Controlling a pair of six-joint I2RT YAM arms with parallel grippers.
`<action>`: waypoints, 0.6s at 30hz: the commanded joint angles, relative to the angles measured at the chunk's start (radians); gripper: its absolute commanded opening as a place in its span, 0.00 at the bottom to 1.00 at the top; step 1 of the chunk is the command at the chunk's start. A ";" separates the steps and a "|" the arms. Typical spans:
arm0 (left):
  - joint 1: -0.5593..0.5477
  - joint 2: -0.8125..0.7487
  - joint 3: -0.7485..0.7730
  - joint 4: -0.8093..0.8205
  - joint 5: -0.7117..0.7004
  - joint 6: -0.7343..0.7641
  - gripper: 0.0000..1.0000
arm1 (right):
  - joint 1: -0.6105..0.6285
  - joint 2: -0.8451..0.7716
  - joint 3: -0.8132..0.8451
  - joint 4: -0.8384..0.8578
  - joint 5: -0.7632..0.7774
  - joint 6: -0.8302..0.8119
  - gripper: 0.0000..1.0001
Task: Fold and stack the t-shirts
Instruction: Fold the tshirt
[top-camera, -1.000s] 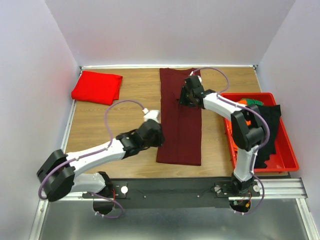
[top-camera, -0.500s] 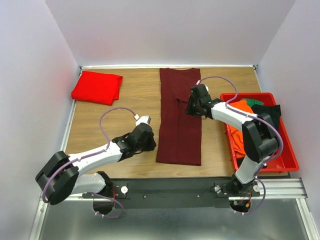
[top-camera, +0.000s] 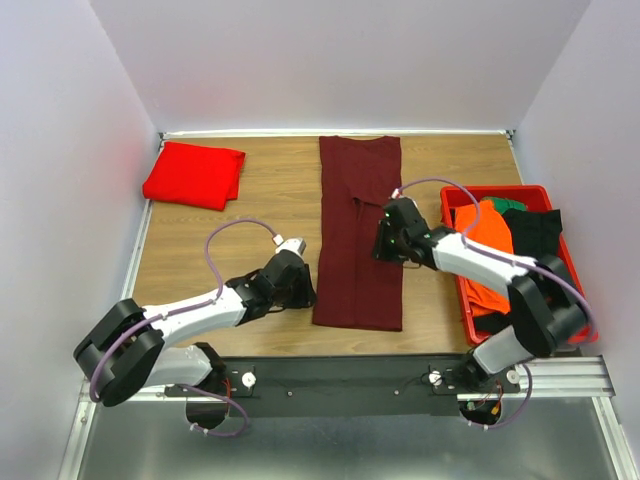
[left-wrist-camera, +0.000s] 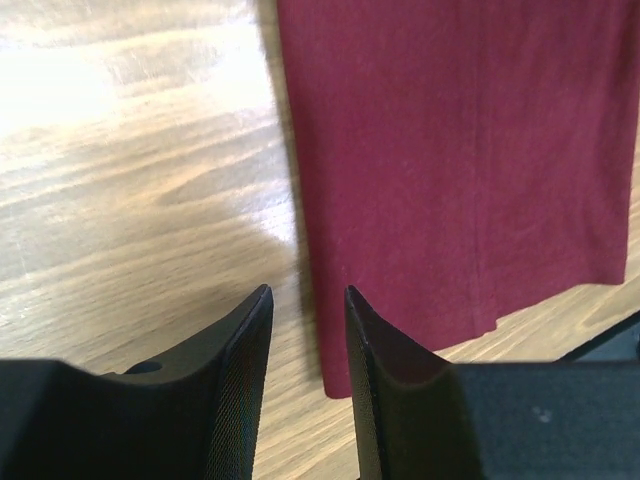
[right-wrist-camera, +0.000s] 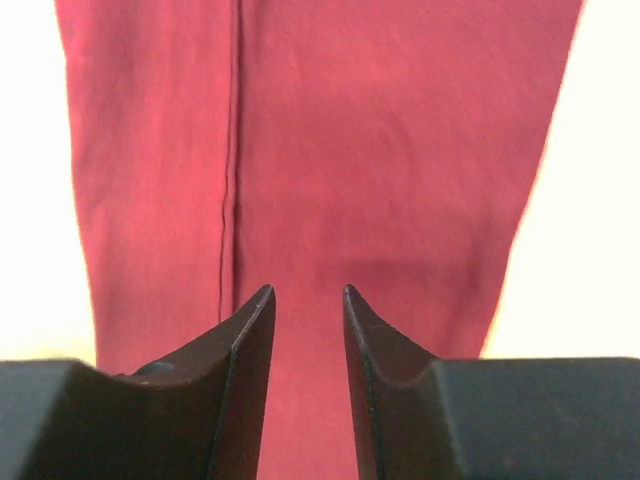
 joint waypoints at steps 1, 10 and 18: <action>-0.012 0.018 -0.029 0.028 0.076 0.016 0.43 | 0.000 -0.154 -0.123 -0.033 -0.034 0.061 0.42; -0.078 0.081 -0.058 0.085 0.145 -0.008 0.43 | 0.000 -0.388 -0.254 -0.165 -0.071 0.133 0.43; -0.099 0.112 -0.079 0.067 0.200 -0.036 0.28 | 0.000 -0.449 -0.309 -0.283 -0.157 0.168 0.45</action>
